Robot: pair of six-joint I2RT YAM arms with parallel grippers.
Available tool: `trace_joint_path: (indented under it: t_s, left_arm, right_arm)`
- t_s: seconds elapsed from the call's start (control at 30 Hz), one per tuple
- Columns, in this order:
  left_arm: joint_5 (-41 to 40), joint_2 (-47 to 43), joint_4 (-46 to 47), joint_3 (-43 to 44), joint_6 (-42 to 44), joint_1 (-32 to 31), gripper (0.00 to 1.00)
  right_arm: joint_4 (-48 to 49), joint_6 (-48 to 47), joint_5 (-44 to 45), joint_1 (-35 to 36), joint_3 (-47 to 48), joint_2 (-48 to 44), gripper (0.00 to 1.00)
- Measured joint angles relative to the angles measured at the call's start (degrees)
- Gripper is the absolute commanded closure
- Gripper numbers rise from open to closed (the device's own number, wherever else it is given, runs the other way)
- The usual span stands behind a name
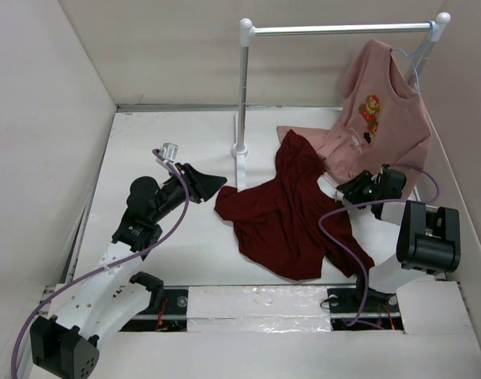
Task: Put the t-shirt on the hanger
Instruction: Pick up the hanger at the center of the board.
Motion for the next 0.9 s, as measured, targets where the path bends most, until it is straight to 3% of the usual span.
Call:
trace_joint_path:
  t_s: [0.43,0.73,0.87,0.9]
  left_arm:
    - [0.1,-0.1,0.0,0.0,-0.1,0.0,0.66]
    - [-0.2,-1.2,-0.2,0.0,-0.1,0.0,0.67]
    - [-0.3,-1.2,-0.2,0.0,-0.1,0.0,0.67]
    - [-0.3,-1.2,-0.2,0.0,-0.1,0.0,0.67]
  right_arm:
    - [7.8,6.6,-11.0,-0.7,1.7,8.0,0.51]
    - [12.3,9.4,-16.8,-0.7,1.3,11.6,0.70]
    - [15.0,10.8,-17.4,-0.5,-0.7,10.2,0.71]
    - [15.6,11.0,-17.4,-0.3,-1.1,9.7,0.76]
